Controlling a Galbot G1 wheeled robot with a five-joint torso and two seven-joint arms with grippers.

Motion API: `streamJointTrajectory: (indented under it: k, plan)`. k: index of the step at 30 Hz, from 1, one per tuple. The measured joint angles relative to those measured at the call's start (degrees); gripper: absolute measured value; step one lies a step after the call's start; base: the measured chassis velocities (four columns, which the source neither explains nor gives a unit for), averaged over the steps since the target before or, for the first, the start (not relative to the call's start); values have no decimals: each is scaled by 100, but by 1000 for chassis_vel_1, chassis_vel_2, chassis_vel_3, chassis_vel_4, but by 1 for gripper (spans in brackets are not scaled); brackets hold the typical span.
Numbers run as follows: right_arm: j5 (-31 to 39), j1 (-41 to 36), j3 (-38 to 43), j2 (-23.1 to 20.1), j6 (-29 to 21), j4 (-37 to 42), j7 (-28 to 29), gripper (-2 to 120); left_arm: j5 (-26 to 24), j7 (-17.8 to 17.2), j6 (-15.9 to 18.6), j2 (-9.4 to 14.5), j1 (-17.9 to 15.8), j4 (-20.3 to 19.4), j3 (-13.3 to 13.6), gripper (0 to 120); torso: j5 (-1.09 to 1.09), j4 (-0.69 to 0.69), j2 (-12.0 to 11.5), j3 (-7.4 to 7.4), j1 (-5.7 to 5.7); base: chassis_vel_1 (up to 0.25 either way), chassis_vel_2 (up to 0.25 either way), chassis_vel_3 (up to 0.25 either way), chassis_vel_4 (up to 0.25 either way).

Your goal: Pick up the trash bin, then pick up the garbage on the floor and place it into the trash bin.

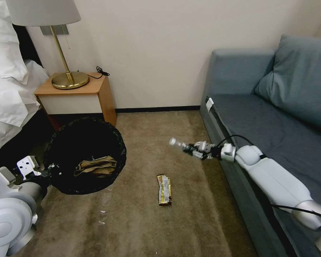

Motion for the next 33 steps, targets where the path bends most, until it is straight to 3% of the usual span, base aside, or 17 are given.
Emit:
streamJointTrajectory:
  k: [5, 9, 11, 19, 27, 33]
  plan:
    - [1492, 609, 22, -72, -475, 1415, 467, 18, 59, 20, 0, -42, -18, 55, 76, 1, -2, 5, 0, 0, 0, 0, 0, 0, 0]
    - [2023, 981, -128, 28, -659, 1958, 616, 18, 96, 30, 0, -59, -23, 80, 121, 1, -5, 6, 1, -1, 0, 0, 0, 0, 0]
    - [2353, 1260, -378, 202, -893, 2597, 762, 18, 152, 34, -1, -62, -29, 116, 176, 1, -3, 6, 1, 0, 0, 0, 0, 0, 0]
    - [2132, 1361, -1352, 724, -1155, 3550, 908, 18, 177, 34, -10, -69, -50, 130, 226, 1, -3, 4, 1, 0, 0, 0, 0, 0, 0]
    - [1537, 1324, -2129, 1381, -1132, 3213, 852, 18, 215, 32, -11, -129, -83, 153, 299, 1, -2, 3, 1, 0, 0, 0, 0, 0, 0]
    - [1330, 1310, -2419, 1568, -1104, 3062, 850, 18, 203, 30, -11, -132, -90, 118, 296, 1, -1, 2, 1, 0, 0, 0, 0, 0, 0]
